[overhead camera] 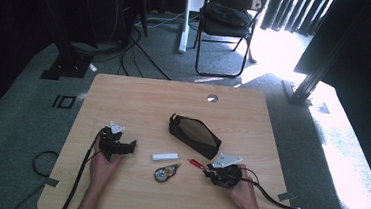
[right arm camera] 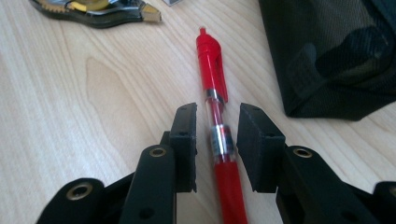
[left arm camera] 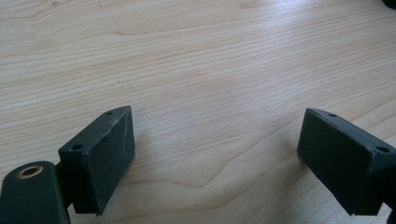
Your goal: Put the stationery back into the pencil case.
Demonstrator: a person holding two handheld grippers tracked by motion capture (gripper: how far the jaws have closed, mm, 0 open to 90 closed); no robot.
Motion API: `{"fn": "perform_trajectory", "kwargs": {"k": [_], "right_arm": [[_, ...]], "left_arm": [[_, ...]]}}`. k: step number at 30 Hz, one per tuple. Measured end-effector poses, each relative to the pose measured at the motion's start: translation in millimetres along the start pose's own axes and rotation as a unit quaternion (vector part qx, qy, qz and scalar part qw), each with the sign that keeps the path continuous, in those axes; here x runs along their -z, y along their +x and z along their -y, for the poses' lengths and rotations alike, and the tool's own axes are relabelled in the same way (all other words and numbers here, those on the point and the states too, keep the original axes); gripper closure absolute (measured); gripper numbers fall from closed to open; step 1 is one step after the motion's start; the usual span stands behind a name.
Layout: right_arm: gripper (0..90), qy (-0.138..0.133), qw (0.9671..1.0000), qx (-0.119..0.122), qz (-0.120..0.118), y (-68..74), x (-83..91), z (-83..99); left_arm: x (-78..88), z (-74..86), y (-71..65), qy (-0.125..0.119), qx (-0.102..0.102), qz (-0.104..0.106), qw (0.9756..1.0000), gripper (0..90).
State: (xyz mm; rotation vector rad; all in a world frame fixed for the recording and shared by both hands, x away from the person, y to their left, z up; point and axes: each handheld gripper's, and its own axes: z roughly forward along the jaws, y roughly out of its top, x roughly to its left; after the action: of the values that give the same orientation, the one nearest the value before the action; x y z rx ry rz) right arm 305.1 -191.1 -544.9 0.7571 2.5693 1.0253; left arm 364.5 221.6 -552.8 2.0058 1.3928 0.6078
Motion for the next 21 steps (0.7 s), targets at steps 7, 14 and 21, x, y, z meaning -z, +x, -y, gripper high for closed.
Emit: {"fn": "perform_trajectory", "kwargs": {"k": [7,14,21], "right_arm": [[73.0,0.013,0.9998,-0.011,-0.010,-1.1,-3.8,-1.6],[78.6,0.034,0.9993,-0.016,-0.008,-1.4,-3.5,-6.3],[79.2,0.036,0.9992,-0.016,-0.002,-0.2,-4.3,-7.8]], "left_arm": [[0.0,0.0,0.0,0.000,0.000,0.000,1.0000,11.6],[0.2,0.1,-0.3,0.000,0.000,-0.001,1.0000,11.6],[0.2,0.2,-0.5,0.000,0.000,-0.001,1.0000,11.6]]}}
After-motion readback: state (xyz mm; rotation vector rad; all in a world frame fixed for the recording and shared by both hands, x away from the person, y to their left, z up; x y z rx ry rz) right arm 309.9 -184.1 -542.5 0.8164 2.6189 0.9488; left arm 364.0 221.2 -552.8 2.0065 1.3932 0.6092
